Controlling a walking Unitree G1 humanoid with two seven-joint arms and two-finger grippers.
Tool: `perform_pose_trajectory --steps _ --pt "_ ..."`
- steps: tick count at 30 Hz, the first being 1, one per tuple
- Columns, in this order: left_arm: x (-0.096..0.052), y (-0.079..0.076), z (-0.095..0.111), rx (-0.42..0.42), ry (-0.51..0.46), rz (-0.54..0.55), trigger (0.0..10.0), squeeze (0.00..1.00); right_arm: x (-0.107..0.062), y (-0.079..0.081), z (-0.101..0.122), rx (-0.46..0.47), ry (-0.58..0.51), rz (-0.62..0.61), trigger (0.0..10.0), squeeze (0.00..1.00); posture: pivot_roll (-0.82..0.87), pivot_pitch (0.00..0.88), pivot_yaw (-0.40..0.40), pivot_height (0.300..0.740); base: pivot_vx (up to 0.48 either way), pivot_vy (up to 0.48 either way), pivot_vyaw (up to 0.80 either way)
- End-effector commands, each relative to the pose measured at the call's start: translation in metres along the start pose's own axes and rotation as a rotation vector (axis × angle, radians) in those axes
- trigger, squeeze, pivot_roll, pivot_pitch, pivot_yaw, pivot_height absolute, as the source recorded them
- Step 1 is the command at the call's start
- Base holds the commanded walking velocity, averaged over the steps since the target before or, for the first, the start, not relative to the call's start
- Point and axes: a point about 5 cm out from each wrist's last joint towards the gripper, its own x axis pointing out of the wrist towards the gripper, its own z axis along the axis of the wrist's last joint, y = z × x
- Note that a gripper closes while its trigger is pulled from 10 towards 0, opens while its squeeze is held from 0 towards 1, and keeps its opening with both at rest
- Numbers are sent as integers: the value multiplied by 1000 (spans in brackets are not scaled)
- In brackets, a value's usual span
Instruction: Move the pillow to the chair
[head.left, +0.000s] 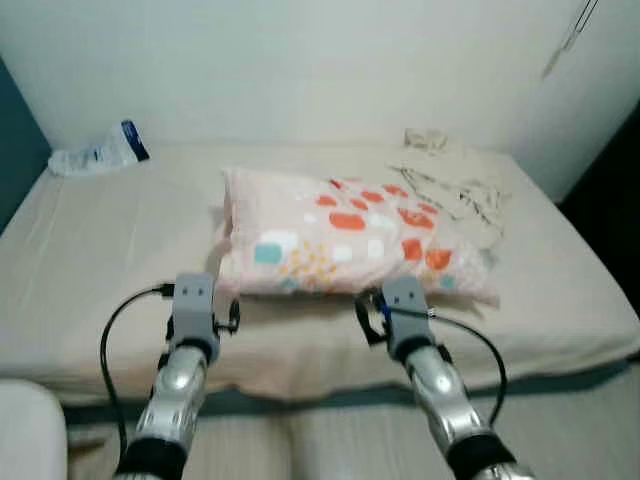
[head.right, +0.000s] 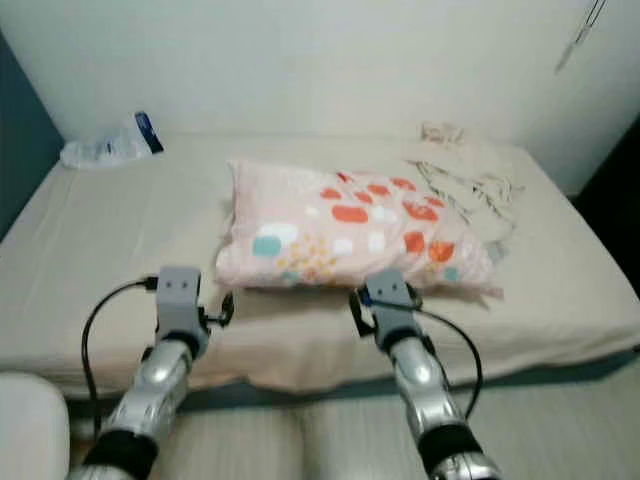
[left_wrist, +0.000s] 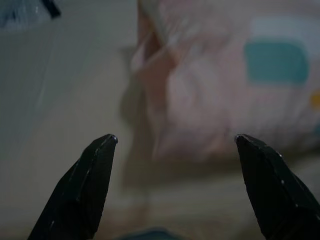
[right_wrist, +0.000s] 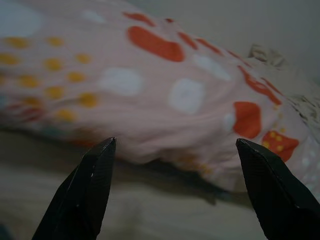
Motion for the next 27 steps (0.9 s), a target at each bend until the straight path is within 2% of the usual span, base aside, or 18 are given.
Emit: perform_pose_trajectory --steps 1,4,7,8,9,11,12,14,16,18,19,20,21,27 --pt "0 -5 0 -9 9 -16 10000 0 -2 -3 -3 -2 13 -10 10000 0 -20 79 -24 740 390 0 0" --pt "6 -7 13 -24 -36 -33 10000 0 2 -10 14 17 -51 -49 10000 0 -23 69 -21 740 396 0 0" --pt "7 -7 18 -25 -51 -41 10000 0 3 -12 20 12 -71 -55 10000 0 -18 64 -22 740 384 0 0" --pt "10 -6 31 -50 -91 -54 10000 0 6 -19 36 20 -120 -77 10000 0 -15 54 -25 740 360 0 0" --pt "10 -6 31 -50 -91 -54 10000 0 6 -19 36 20 -120 -77 10000 0 -15 54 -25 740 360 0 0" --pt "13 -2 45 -74 -132 -61 10000 0 10 -34 52 24 -164 -104 10000 0 -2 49 -38 740 360 0 0" --pt "14 -2 47 -75 -139 -61 10000 0 11 -37 54 19 -161 -108 10000 0 -2 49 -38 740 360 0 0" --pt "14 0 47 -77 -137 -54 10000 0 12 -40 53 23 -142 -109 10000 0 -3 53 -30 740 360 0 0" --pt "15 3 47 -103 -121 -38 10000 0 16 -48 47 -1 -57 -90 10000 0 -26 71 -25 740 358 0 0" --pt "15 0 46 -106 -117 -44 10000 0 17 -49 40 -27 12 -56 10000 0 -35 81 -35 740 360 0 0" --pt "15 0 46 -106 -117 -44 10000 0 17 -49 40 -27 12 -56 10000 0 -35 81 -35 740 360 0 0" --pt "14 -3 45 -111 -114 -44 10000 0 15 -49 31 -55 77 -17 10000 0 -43 89 -49 740 356 0 0" --pt "13 -4 43 -125 -111 -35 10000 0 12 -50 27 -66 95 -2 10000 0 -50 95 -59 740 356 0 0" --pt "9 -9 37 -179 -84 -35 10000 0 6 -55 29 -5 77 -32 10000 0 -64 105 -77 740 255 0 0"
